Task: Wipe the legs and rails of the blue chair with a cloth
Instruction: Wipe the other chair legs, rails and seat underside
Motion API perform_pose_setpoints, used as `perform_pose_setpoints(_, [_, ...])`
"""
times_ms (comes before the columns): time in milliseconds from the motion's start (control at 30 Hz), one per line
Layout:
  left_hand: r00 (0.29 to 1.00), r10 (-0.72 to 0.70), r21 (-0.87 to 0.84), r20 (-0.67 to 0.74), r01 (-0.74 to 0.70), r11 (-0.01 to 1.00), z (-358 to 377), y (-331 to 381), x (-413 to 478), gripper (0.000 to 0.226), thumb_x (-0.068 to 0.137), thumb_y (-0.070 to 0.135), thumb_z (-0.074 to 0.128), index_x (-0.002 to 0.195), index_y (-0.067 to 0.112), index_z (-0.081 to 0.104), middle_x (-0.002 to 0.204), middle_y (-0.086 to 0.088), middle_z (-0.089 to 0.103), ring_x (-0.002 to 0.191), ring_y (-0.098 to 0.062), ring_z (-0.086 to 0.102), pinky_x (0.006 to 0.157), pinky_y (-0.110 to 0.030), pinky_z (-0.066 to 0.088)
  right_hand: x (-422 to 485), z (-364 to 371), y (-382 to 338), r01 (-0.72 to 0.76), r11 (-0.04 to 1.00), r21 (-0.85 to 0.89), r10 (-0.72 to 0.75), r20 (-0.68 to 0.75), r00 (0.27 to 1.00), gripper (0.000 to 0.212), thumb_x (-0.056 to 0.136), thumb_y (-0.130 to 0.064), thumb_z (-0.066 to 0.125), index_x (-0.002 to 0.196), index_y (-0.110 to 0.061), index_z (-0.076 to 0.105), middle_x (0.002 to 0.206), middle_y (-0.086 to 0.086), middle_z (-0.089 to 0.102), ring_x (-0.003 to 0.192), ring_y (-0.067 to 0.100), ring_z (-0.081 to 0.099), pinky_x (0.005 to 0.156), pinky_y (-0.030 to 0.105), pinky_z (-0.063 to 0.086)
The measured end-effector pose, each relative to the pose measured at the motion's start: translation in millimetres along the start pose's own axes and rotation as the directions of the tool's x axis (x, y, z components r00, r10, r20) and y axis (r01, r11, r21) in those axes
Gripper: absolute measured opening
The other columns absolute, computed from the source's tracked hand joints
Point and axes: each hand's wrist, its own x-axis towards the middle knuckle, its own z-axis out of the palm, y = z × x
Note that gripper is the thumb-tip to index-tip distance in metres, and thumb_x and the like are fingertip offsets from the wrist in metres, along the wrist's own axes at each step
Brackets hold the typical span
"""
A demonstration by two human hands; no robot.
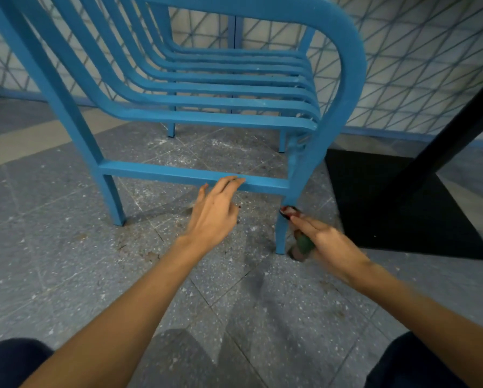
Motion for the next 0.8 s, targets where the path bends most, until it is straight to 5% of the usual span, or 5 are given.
perform_pose_setpoints(167, [0.975, -0.222, -0.335, -0.001, 0.209, 0.919, -26, 10, -17, 0.018, 0.095, 0.019, 0.053, 0.110, 0.018, 0.064, 0.103, 0.003, 0.064, 0.084, -0.007, 0.059, 0.074, -0.010, 0.045, 39, -16, -82, -0.152, 0.877, 0.456, 0.236, -0.134, 0.962, 0.032, 0.084, -0.016, 0.064, 0.116, -0.017, 0.060, 0.100, 0.006, 0.069, 0.097, 0.021, 0.063, 0.065, 0.009, 0.035])
perform_pose_setpoints(300, [0.865, -0.492, -0.447, -0.096, 0.404, 0.798, -80, -8, -16, 0.025, 0.094, 0.041, 0.051, 0.099, 0.019, 0.063, 0.088, 0.005, 0.061, 0.079, -0.010, 0.057, 0.068, -0.023, 0.040, 85, -38, -148, -0.127, 0.819, 0.559, 0.232, -0.121, 0.965, 0.017, 0.083, -0.027, 0.067, 0.098, -0.018, 0.067, 0.079, -0.001, 0.064, 0.076, 0.013, 0.057, 0.047, 0.008, 0.036])
perform_pose_setpoints(500, [0.651, -0.759, -0.678, 0.030, 0.571, 0.463, -143, -77, -41, 0.038, 0.082, 0.065, 0.051, 0.089, 0.028, 0.054, 0.099, 0.001, 0.058, 0.093, -0.019, 0.058, 0.089, -0.044, 0.052, 160, -80, -239, -0.087, 0.834, 0.545, 0.123, -0.031, 0.992, 0.039, 0.083, -0.042, 0.068, 0.096, -0.004, 0.069, 0.080, 0.009, 0.068, 0.069, 0.020, 0.063, 0.057, 0.027, 0.046])
perform_pose_setpoints(600, [0.690, -0.647, -0.855, 0.323, 0.507, 0.113, -165, -88, -45, 0.037, 0.089, 0.058, 0.048, 0.101, 0.026, 0.062, 0.091, 0.003, 0.067, 0.082, -0.015, 0.062, 0.079, -0.038, 0.053, 183, -90, -277, -0.073, 0.733, 0.676, -0.064, 0.175, 0.982, 0.050, 0.089, -0.042, 0.061, 0.098, 0.007, 0.065, 0.073, 0.014, 0.063, 0.054, 0.018, 0.058, 0.047, 0.024, 0.046])
perform_pose_setpoints(800, [0.739, -0.537, -0.908, 0.406, 0.263, -0.326, -181, -151, -38, 0.040, 0.093, 0.044, 0.046, 0.113, 0.014, 0.061, 0.102, -0.012, 0.072, 0.080, -0.021, 0.072, 0.077, -0.036, 0.056, 220, -95, -313, -0.233, 0.638, 0.733, -0.307, 0.521, 0.797, 0.068, 0.097, -0.056, 0.029, 0.142, -0.006, 0.036, 0.130, 0.024, 0.052, 0.111, 0.031, 0.061, 0.087, 0.034, 0.053])
